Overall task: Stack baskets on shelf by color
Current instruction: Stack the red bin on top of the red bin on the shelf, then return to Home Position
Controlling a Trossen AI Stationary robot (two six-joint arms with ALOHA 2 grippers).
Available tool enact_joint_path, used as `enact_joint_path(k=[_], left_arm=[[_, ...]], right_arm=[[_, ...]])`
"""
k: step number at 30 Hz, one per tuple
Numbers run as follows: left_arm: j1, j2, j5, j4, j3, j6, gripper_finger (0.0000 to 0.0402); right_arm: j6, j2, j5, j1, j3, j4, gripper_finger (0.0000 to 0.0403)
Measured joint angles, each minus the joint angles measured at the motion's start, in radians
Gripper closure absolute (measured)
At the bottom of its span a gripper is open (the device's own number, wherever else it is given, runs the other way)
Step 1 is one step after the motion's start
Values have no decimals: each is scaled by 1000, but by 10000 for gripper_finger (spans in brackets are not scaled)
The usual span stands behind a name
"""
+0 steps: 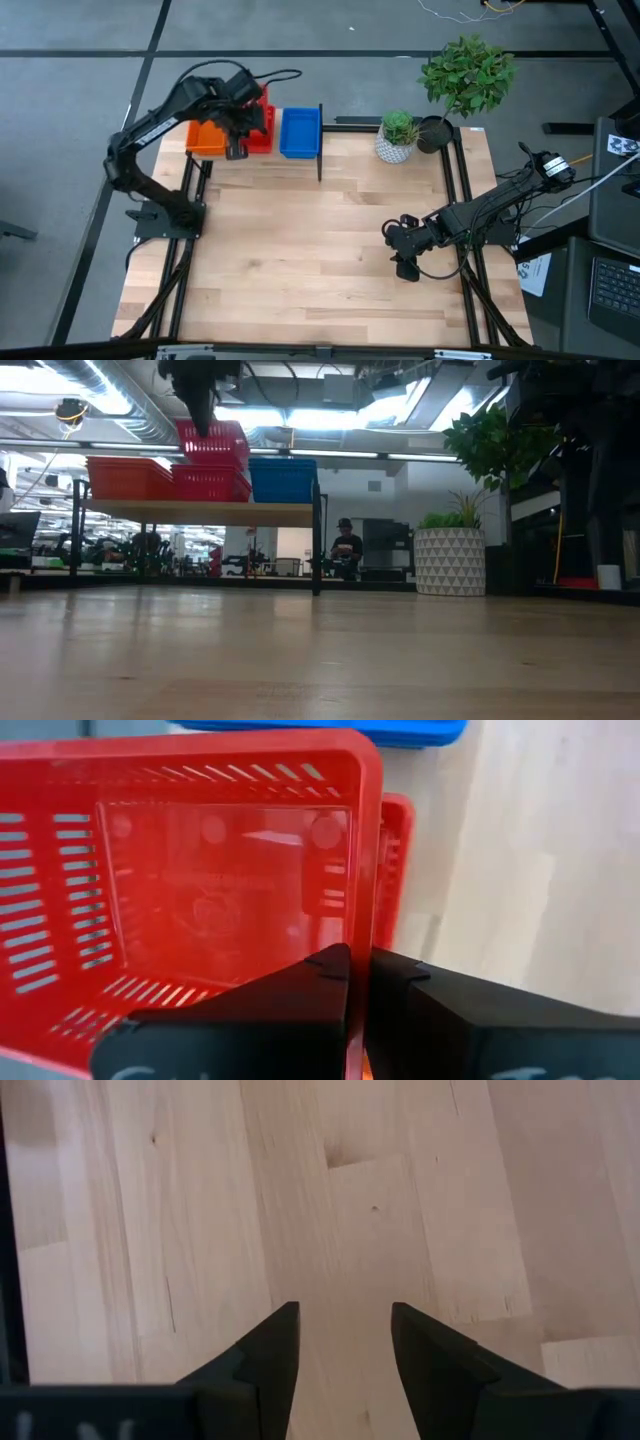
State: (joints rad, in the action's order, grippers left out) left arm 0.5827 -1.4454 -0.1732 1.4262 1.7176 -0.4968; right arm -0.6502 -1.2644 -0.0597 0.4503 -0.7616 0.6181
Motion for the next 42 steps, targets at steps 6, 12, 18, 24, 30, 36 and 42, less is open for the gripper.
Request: enact_joint_path(k=[6, 12, 18, 24, 30, 36, 42], left_arm=[[21, -47, 55, 13, 0, -31, 401], [21, -83, 37, 35, 0, -59, 401], [21, -97, 37, 37, 0, -57, 401], [21, -121, -27, 60, 0, 4, 382], [15, -127, -27, 65, -1, 28, 340], [-20, -127, -27, 67, -1, 96, 316], [-76, -126, -56, 91, -1, 184, 314]], right_arm=[[1, 0, 0, 0, 0, 1, 245], [1, 0, 0, 0, 0, 1, 245], [3, 0, 0, 0, 0, 4, 245], [3, 0, 0, 0, 0, 4, 245], [3, 0, 0, 0, 0, 4, 245], [3, 0, 0, 0, 0, 4, 245], [3, 0, 2, 0, 0, 4, 245]])
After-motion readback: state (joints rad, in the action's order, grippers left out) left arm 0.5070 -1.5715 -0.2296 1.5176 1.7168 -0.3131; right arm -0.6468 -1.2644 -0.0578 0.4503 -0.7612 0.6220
